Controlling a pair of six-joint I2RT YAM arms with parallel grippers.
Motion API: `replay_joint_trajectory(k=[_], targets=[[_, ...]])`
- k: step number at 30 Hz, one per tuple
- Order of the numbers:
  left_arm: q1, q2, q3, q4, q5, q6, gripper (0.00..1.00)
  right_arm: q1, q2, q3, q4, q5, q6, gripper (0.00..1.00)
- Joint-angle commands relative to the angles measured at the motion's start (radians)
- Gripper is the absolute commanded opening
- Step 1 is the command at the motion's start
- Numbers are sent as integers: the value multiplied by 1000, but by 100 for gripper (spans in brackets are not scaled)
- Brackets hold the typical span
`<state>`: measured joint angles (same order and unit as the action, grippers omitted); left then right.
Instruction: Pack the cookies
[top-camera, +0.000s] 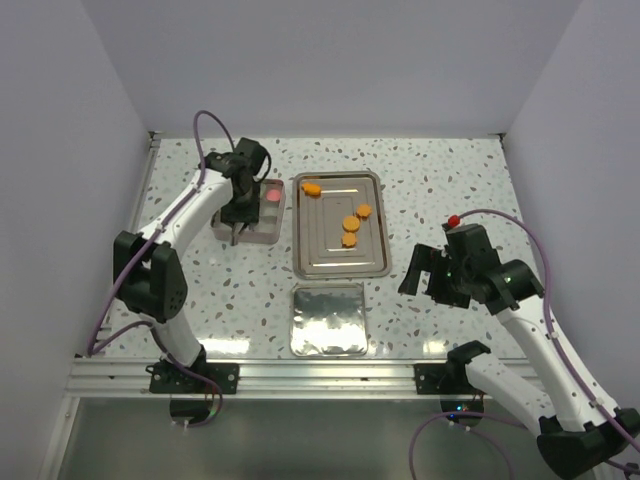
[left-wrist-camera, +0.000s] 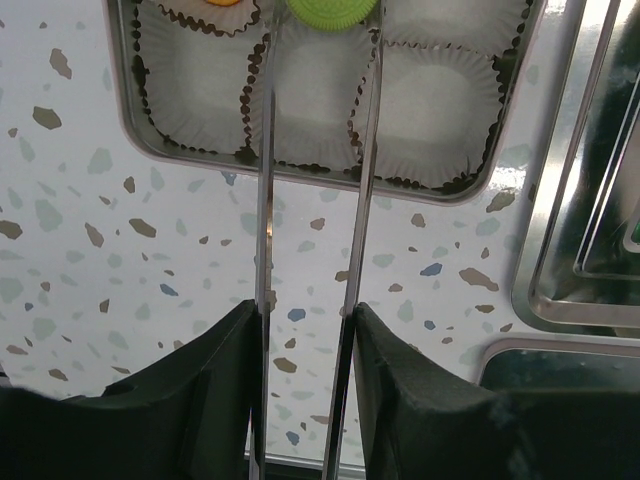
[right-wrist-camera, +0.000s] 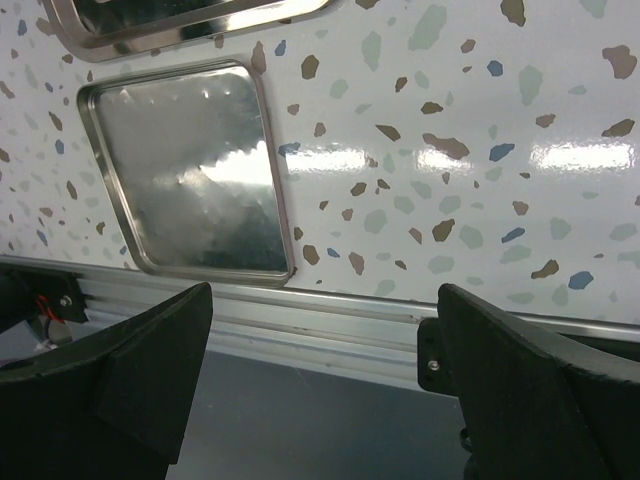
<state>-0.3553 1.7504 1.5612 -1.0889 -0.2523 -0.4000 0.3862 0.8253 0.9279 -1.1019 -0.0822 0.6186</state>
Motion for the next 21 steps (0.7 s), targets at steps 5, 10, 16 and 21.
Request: replay_joint_trajectory(k=[5,10,16,21], targets=[[6,15,20,46,-8,7,45,5,6,-4,28,-5,-10,98],[6,55,72,30,-21,13,45,5,14,-8,33,-8,-13,98],[7,100,132,15,-27,15,45,5,20,-4,31,-11,-25,98],[7,113,149,9,-27,13,45,5,24,-1,28,-7,-36,98]])
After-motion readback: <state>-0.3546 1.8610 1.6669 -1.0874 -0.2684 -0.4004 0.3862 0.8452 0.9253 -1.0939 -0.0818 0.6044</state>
